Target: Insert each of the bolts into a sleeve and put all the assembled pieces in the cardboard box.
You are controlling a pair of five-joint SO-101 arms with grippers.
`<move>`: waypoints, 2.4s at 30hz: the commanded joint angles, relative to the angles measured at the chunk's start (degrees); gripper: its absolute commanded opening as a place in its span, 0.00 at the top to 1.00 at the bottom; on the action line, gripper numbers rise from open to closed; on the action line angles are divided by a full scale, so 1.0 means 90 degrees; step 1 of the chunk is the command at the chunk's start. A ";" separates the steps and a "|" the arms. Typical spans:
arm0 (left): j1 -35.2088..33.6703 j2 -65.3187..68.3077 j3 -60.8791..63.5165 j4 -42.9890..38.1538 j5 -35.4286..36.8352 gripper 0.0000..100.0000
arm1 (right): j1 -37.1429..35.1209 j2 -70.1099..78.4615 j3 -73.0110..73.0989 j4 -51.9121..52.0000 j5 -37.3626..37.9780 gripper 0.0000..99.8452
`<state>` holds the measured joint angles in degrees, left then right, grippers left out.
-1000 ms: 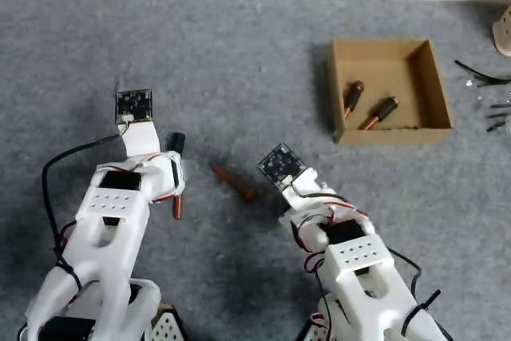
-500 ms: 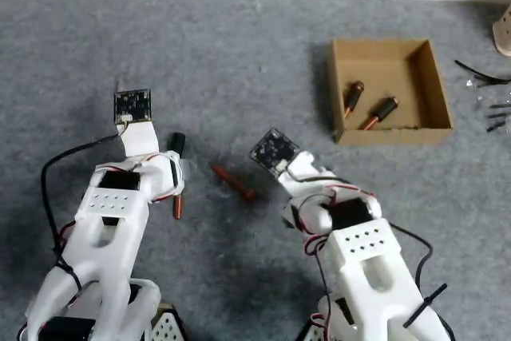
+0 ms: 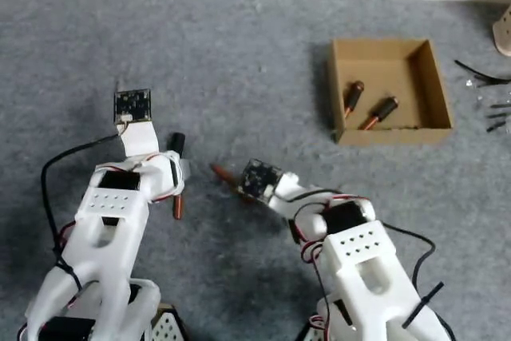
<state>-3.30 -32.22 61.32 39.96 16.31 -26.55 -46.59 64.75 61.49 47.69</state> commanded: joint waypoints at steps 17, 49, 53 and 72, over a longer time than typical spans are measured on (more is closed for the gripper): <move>-0.0063 -0.0210 -0.0034 -0.0127 -0.0195 0.79 | 0.0308 -0.0044 0.0698 -0.1460 0.0195 0.78; -0.0063 -0.0210 -0.0034 -0.0127 -0.0195 0.79 | 0.0288 -0.0044 0.1245 -0.2193 0.0254 0.78; -0.0063 -0.0210 -0.0034 -0.0127 -0.0195 0.79 | 0.0288 0.0376 0.0396 -0.1538 0.0283 0.78; -0.0063 -0.0210 -0.0034 -0.0127 -0.0508 0.79 | 0.0269 0.4137 -0.1148 -0.1333 0.0586 0.78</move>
<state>-3.30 -32.31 61.32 39.96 12.62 -24.88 -11.16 54.29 48.75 52.00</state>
